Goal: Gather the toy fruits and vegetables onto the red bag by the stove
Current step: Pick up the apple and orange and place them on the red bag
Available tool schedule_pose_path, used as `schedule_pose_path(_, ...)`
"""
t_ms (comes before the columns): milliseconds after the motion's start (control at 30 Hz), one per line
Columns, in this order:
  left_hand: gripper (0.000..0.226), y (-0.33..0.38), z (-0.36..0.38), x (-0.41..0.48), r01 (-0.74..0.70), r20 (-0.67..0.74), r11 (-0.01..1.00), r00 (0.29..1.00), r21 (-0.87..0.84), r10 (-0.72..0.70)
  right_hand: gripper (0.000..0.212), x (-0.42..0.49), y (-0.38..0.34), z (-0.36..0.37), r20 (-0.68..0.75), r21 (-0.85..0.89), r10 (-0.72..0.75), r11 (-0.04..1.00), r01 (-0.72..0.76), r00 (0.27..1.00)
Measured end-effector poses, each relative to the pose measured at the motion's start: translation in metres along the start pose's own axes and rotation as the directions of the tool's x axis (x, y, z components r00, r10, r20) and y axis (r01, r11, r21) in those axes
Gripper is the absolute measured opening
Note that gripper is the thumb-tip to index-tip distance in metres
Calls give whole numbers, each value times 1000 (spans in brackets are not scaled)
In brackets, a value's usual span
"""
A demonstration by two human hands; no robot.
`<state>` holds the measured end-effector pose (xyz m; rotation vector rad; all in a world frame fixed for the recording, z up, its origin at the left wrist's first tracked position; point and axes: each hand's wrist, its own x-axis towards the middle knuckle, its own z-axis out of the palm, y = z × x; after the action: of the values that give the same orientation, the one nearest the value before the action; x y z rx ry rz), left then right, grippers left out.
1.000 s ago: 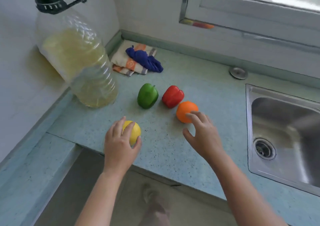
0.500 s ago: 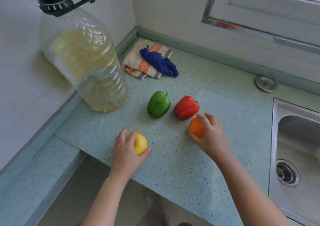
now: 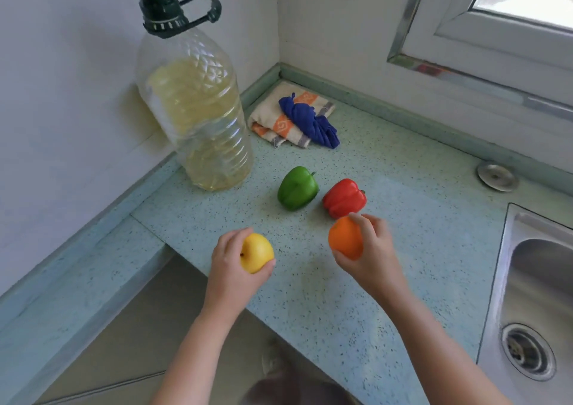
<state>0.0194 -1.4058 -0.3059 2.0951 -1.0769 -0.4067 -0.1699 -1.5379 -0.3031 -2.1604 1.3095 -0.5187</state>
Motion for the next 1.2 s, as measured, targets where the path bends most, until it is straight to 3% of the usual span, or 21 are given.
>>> schedule_pose_path(333, 59, 52, -28, -64, 17, -208, 994, 977, -111, -40, 68, -20, -45, -42, 1, 175, -326, 931, 321, 945)
schedule_pose_path(633, 59, 67, -47, -139, 146, -465, 976, 861, -161, -206, 68, -56, -88, -39, 177, 340, -578, 796, 501, 797)
schedule_pose_path(967, 58, 55, -97, -223, 312, -655, 939, 680, -146, -328, 67, -108, -162, -8, 314, 504, -768, 633, 588, 558)
schedule_pose_path(1200, 64, 25, -140, -320, 395, -772, 865, 427, -308, -470, 69, -187, -226, 32, 358, 563, -852, 523, 640, 382)
